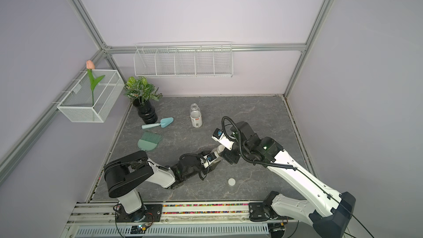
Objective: Screw on the bottle caps
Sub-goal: Screw the bottle cap onto the plastic bottle.
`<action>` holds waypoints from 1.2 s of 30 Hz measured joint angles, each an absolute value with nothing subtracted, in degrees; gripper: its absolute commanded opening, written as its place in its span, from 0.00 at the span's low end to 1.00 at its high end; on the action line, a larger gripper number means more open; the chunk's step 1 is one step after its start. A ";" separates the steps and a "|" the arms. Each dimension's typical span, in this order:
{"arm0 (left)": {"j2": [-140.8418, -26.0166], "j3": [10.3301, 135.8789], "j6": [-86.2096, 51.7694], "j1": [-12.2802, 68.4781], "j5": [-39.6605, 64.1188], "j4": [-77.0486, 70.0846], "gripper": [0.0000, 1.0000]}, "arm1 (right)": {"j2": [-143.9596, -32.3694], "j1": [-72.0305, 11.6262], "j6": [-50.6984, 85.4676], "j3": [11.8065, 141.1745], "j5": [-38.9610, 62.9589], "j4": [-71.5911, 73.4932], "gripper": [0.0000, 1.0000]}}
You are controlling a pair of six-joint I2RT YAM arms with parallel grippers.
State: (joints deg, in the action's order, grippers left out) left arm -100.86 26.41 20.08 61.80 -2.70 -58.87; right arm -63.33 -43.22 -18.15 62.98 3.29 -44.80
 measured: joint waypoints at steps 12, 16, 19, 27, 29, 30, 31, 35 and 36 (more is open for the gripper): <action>-100.68 25.91 20.16 61.78 -2.33 -59.05 0.61 | -66.02 -42.13 -17.67 63.00 5.91 -43.59 0.34; -100.68 25.85 20.14 61.73 -2.76 -59.16 0.61 | -66.15 -41.82 -16.47 63.40 5.98 -43.11 0.31; -100.64 25.82 20.10 61.71 -3.16 -59.13 0.61 | -66.54 -41.82 -14.52 63.70 6.07 -43.11 0.38; -100.07 25.78 20.53 61.91 -2.87 -59.09 0.61 | -66.78 -41.58 -10.92 63.59 7.03 -45.10 0.59; -100.07 25.78 20.62 61.89 -2.68 -59.24 0.61 | -65.78 -40.97 -11.03 63.53 7.49 -45.91 0.59; -100.07 25.78 20.62 61.89 -2.57 -59.35 0.61 | -65.49 -40.64 -11.16 63.55 7.66 -46.26 0.58; -100.07 25.78 20.62 61.91 -2.48 -59.57 0.61 | -65.41 -40.29 -11.27 63.61 7.90 -46.81 0.57; -100.07 25.76 20.67 61.89 -2.42 -59.86 0.61 | -66.28 -39.77 -11.73 63.66 8.91 -48.56 0.50; -100.07 25.76 20.67 61.89 -2.33 -59.92 0.61 | -66.52 -39.72 -11.77 63.66 9.10 -48.69 0.49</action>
